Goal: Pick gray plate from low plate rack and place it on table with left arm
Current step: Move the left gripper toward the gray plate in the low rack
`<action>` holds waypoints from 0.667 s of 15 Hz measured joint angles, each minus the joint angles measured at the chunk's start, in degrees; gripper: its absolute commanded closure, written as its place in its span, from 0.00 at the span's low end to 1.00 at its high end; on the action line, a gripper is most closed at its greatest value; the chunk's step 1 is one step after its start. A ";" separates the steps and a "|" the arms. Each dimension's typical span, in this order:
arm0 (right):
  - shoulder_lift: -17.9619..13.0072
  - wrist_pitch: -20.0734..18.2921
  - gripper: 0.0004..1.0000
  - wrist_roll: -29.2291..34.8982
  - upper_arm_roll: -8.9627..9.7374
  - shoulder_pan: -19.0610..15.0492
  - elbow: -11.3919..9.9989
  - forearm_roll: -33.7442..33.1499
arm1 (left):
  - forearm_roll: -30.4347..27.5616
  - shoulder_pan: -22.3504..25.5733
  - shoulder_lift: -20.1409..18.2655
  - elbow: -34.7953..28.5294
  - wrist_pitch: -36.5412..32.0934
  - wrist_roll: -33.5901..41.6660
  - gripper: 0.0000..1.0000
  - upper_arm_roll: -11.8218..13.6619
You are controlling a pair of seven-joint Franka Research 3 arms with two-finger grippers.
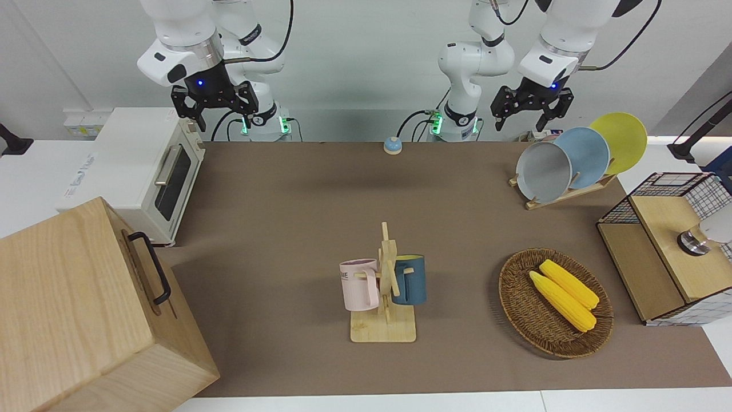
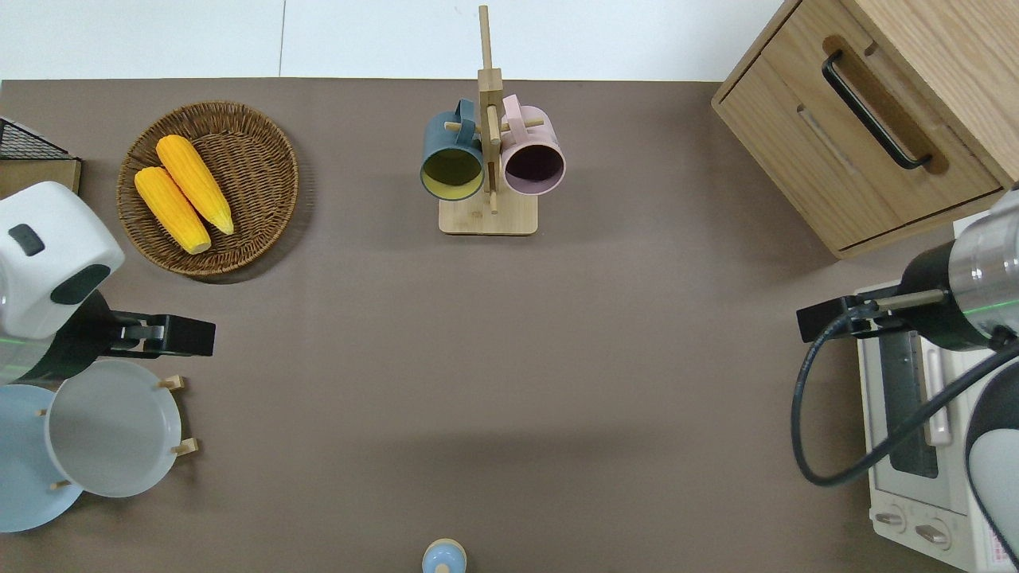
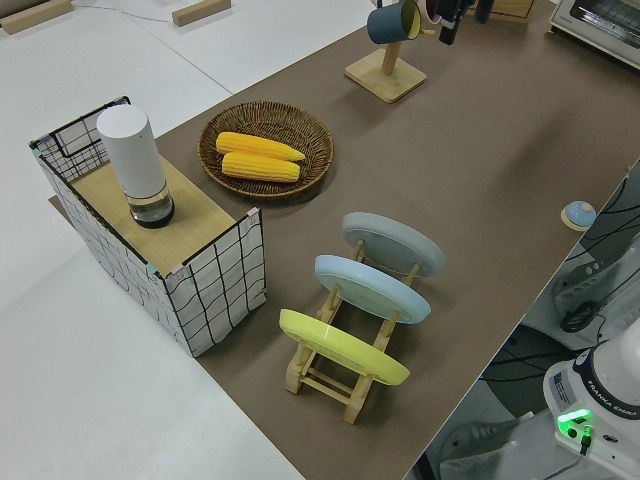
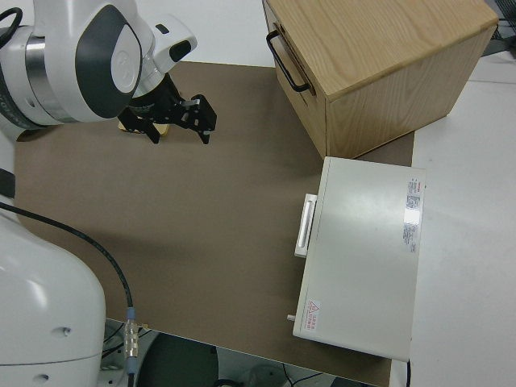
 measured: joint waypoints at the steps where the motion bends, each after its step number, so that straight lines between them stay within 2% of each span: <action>1: 0.00 0.00 0.01 0.00 0.00 0.00 0.00 0.00 | 0.00 0.00 0.01 0.00 -0.03 0.22 0.00 -0.02; 10: 0.00 0.00 0.01 0.00 0.00 0.00 0.00 0.00 | 0.00 -0.07 0.01 -0.15 -1.09 0.89 0.00 -0.56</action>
